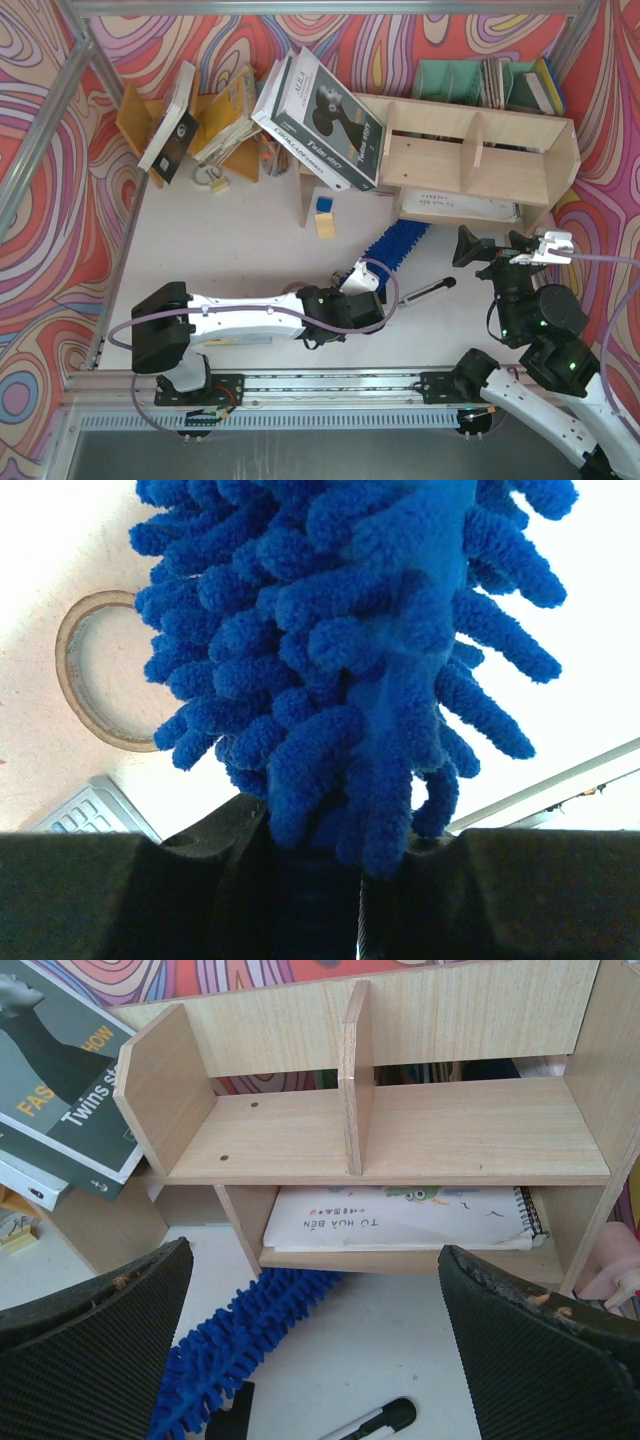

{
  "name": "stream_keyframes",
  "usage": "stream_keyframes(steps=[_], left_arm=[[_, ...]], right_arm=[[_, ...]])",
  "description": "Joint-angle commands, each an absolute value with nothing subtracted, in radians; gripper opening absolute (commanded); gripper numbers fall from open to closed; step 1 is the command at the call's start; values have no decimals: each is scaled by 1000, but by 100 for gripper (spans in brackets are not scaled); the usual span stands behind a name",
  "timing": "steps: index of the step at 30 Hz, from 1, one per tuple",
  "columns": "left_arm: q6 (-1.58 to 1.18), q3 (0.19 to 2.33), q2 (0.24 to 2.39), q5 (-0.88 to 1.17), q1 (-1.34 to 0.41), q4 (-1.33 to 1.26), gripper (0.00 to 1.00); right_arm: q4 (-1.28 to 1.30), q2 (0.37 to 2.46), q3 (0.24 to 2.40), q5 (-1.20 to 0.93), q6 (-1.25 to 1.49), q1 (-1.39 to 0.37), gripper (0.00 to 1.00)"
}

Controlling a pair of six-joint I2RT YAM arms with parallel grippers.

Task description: Dust the bookshelf with a duster

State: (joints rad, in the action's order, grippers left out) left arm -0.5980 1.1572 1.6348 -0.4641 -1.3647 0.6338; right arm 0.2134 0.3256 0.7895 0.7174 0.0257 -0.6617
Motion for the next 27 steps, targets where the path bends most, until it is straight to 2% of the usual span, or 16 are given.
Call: stream_keyframes(steps=[1, 12, 21, 27], left_arm=[[-614, 1151, 1618, -506, -1340, 608, 0], [-613, 1158, 1708, -431, -1333, 617, 0], [-600, 1173, 1571, -499, -1333, 627, 0], [-621, 1152, 1564, -506, -1333, 638, 0]], right_arm=[[184, 319, 789, 730, 15, -666, 99], [187, 308, 787, 732, 14, -666, 99], [190, 305, 786, 732, 17, -666, 99], [190, 305, 787, 732, 17, -666, 99]])
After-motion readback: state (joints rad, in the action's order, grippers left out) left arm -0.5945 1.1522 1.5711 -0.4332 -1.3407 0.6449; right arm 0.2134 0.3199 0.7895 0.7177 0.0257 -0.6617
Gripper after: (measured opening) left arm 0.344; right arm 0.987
